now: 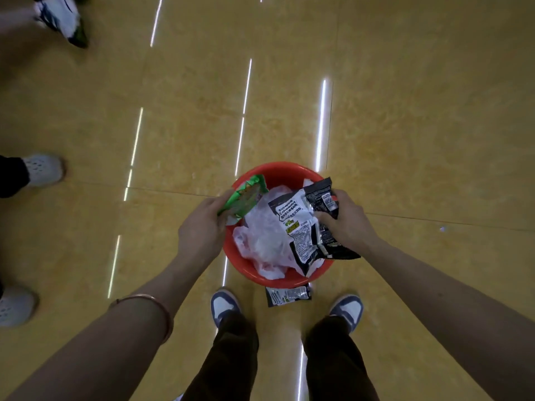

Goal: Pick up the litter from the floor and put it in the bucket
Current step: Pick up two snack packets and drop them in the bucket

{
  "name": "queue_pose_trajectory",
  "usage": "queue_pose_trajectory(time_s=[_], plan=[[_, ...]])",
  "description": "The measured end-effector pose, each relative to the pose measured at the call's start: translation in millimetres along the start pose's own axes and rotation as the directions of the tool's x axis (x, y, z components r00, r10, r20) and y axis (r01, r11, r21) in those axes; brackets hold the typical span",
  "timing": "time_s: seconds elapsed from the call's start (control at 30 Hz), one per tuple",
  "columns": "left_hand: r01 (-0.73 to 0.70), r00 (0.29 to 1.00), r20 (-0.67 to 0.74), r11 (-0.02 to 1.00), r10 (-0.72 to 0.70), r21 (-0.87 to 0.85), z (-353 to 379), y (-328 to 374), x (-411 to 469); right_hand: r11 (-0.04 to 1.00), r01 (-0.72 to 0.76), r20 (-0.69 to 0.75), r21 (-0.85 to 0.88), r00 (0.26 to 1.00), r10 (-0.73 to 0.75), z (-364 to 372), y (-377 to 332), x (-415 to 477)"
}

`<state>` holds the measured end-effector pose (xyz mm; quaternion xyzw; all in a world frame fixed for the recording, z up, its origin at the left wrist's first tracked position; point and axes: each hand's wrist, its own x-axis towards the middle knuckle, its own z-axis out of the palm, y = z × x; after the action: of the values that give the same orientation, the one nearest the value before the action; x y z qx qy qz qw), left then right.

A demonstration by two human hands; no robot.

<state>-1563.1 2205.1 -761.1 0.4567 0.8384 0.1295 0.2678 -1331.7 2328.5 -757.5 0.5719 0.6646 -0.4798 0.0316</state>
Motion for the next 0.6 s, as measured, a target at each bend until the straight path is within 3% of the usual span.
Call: queue_pose_trajectory(time_s=[0.13, 0.23, 0.33, 0.4, 0.6], plan=[[-0.111, 0.991, 0.100, 0.978, 0.094, 0.175, 51, -15, 3, 0.998, -0.036, 0.012, -0.056, 0.999, 0.037, 27, 34, 31], [-0.059, 0.962, 0.274, 0.974, -0.004, 0.220, 80, -17, -1, 0.931, -0.049, 0.023, -0.363, 0.998, 0.062, 46, 57, 36], [-0.104, 0.887, 0.462, 0.964, -0.022, 0.246, 105, -10, -9, 0.818, 0.006, 0.176, -0.575, 0.978, 0.116, 66, 71, 28], [-0.245, 0.845, 0.532, 0.922, 0.051, 0.301, 117, -8, -10, 0.813, 0.037, 0.272, -0.581, 0.950, 0.151, 77, 74, 25], [-0.080, 0.841, 0.542, 0.988, -0.003, 0.129, 138, -1, 7, 0.831, 0.031, 0.382, -0.555, 0.897, 0.221, 95, 85, 44]])
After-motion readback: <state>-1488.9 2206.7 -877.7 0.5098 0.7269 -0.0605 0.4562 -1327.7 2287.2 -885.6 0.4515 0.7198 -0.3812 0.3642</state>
